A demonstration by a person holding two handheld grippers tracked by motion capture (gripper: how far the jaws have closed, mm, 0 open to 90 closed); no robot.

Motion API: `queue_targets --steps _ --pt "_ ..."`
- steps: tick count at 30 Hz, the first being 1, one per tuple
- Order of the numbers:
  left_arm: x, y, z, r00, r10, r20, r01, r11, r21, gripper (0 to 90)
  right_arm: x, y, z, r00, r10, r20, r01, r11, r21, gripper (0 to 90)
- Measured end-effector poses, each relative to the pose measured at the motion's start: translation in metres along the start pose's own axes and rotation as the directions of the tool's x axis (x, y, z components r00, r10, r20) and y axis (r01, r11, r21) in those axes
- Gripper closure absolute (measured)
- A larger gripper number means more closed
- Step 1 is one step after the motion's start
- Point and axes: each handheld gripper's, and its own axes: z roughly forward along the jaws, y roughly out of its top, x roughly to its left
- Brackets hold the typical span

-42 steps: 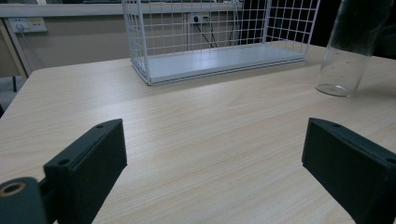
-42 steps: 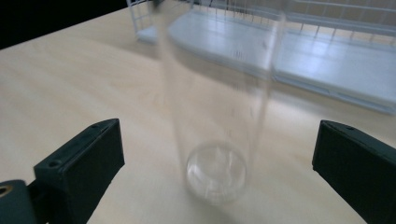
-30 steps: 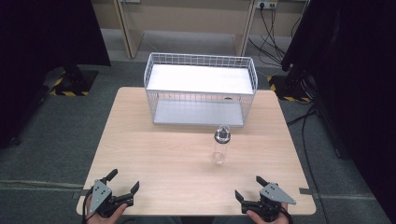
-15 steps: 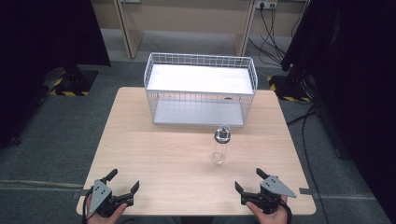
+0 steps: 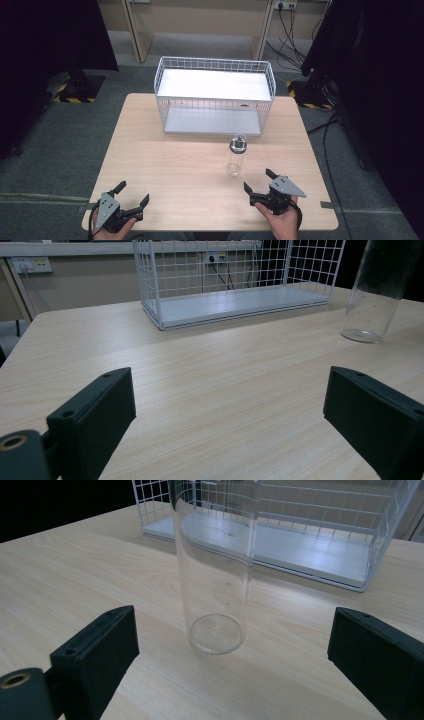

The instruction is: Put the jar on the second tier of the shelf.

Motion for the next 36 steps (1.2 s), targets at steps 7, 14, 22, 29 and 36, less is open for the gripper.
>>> queue_targets --steps 7,14,22,29,36 --pt "0.000 0.000 0.000 1.0000 0.004 0.002 -0.004 1.0000 -0.001 5.9 0.002 0.007 0.022 0.9997 -0.019 -0.012 0.019 0.9998 0.009 7.3" --pt "0.000 0.000 0.000 1.0000 0.005 0.005 -0.005 1.0000 0.000 5.9 0.002 0.010 0.038 0.9996 -0.023 -0.013 0.023 0.9996 0.016 8.8" --pt "0.000 0.000 0.000 1.0000 0.005 0.005 -0.005 1.0000 0.000 5.9 0.002 0.012 0.051 0.9996 -0.024 -0.013 0.024 0.9994 0.024 11.0" --pt "0.000 0.000 0.000 1.0000 0.004 0.007 -0.004 1.0000 -0.001 5.9 0.003 0.014 0.066 0.9997 -0.023 -0.008 0.023 0.9995 0.023 13.3" --pt "0.000 0.000 0.000 1.0000 0.005 0.009 -0.005 1.0000 -0.001 5.9 0.004 0.016 0.075 0.9997 -0.024 -0.008 0.024 0.9995 0.018 16.5"
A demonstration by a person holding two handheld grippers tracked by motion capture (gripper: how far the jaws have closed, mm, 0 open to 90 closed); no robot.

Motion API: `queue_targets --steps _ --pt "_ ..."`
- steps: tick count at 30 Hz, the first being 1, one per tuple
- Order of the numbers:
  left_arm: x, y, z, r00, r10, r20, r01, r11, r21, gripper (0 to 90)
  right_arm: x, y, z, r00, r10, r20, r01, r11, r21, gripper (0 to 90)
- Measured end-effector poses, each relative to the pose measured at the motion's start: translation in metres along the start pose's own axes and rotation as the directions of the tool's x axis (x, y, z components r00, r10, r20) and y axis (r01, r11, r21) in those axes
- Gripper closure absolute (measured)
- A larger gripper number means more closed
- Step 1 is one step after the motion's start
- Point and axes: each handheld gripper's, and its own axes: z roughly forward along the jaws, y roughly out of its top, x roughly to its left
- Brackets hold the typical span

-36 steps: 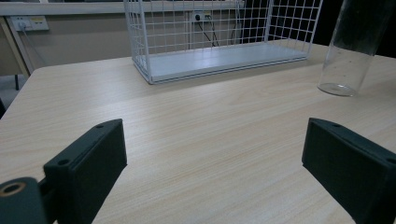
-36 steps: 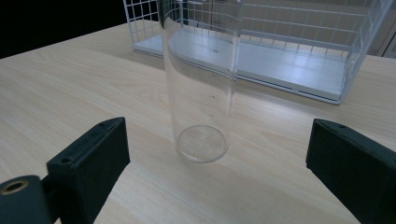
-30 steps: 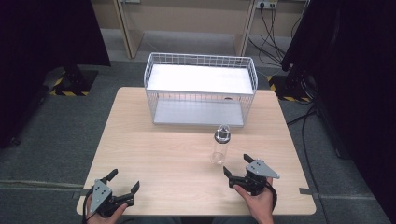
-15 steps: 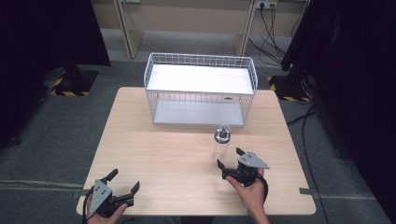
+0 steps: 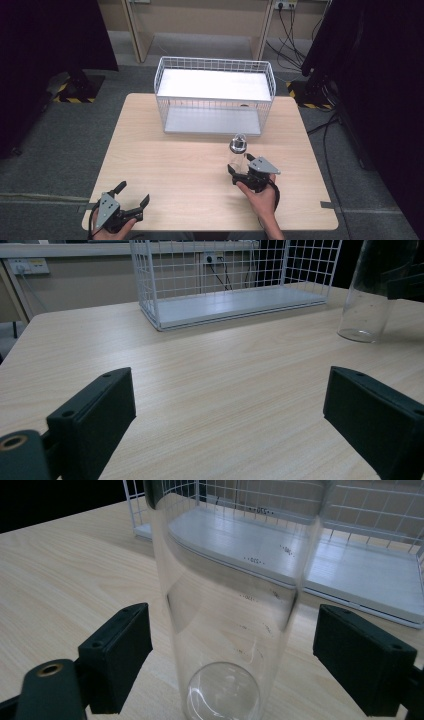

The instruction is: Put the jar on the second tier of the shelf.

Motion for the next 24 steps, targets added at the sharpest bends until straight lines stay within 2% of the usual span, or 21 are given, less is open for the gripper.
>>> queue_targets --steps 5,16,24 --pt "0.000 0.000 0.000 1.0000 0.001 0.001 -0.001 1.0000 0.000 5.9 0.001 0.001 0.007 1.0000 0.002 -0.004 -0.002 1.0000 -0.004 20.0" --pt "0.000 0.000 0.000 1.0000 0.003 0.004 -0.003 1.0000 0.001 5.9 0.002 0.000 0.017 1.0000 0.008 0.004 -0.008 0.9988 -0.047 31.3" --pt "0.000 0.000 0.000 1.0000 0.004 0.005 -0.004 1.0000 0.000 5.9 0.004 -0.001 0.018 0.9999 0.006 0.015 -0.005 0.9981 -0.061 31.6"
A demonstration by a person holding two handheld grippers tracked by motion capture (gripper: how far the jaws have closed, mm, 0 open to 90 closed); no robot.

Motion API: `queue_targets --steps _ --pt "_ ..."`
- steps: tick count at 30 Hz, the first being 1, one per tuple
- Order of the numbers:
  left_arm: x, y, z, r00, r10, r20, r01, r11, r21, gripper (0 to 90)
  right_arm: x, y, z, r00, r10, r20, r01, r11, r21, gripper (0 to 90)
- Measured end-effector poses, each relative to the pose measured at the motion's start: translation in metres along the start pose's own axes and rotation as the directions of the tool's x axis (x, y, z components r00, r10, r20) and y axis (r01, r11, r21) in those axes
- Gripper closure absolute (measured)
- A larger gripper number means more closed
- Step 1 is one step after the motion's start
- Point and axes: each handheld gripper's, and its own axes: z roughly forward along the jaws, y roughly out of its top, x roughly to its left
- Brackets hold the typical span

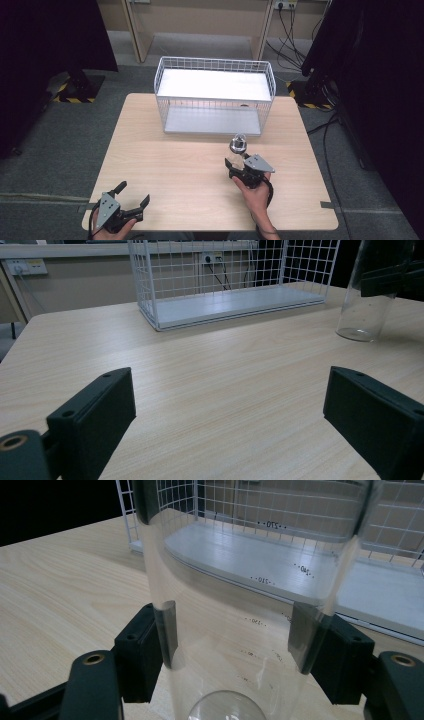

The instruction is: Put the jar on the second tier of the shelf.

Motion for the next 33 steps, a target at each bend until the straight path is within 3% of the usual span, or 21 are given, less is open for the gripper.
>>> queue_targets --steps 14,33 --pt "0.000 0.000 0.000 1.0000 -0.001 0.000 0.001 1.0000 0.001 5.9 0.005 0.018 -0.008 0.9994 -0.034 -0.006 0.034 0.9992 -0.020 31.7" --pt "0.000 0.000 0.001 1.0000 0.003 -0.002 -0.003 1.0000 0.005 5.9 0.002 0.051 -0.015 0.9993 -0.037 0.003 0.037 0.9975 -0.060 31.7"
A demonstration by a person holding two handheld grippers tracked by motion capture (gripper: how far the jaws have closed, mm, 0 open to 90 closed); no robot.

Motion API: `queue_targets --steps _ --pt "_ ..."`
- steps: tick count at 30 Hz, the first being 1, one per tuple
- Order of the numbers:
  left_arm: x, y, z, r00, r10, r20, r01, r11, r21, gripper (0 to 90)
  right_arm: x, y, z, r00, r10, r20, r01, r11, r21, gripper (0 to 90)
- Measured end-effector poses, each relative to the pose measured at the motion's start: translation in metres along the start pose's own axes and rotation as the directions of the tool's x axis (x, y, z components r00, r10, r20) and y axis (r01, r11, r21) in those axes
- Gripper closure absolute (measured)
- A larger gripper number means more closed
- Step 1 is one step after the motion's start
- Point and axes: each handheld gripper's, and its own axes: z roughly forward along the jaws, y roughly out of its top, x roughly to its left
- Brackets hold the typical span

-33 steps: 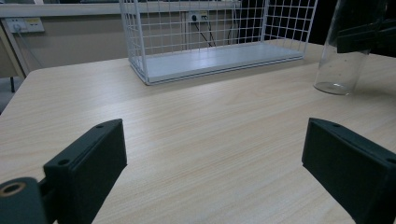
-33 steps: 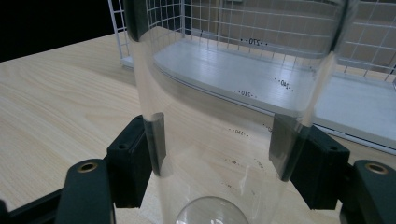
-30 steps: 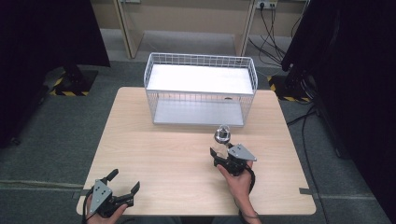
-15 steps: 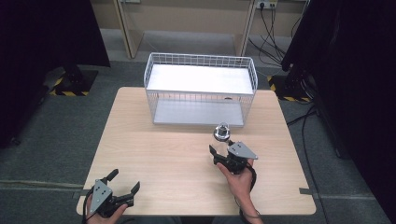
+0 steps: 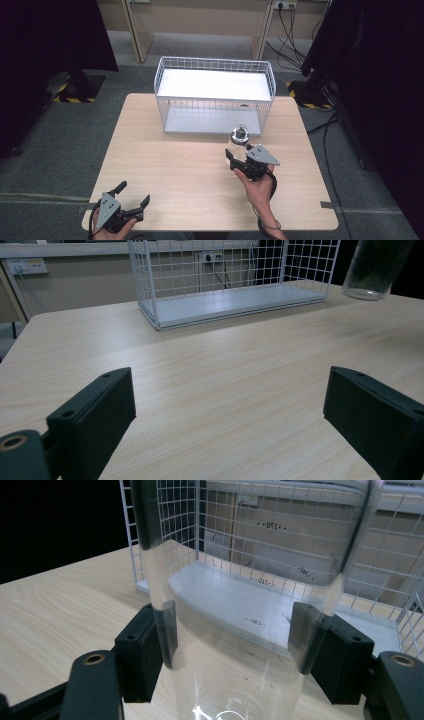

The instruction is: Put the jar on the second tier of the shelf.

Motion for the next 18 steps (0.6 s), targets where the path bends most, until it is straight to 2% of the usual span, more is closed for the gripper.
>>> queue_targets --steps 18 --pt "0.000 0.000 0.000 1.0000 -0.002 0.003 0.002 1.0000 -0.002 5.9 -0.004 0.026 0.002 0.9999 -0.001 0.010 0.001 0.9995 -0.032 31.7"
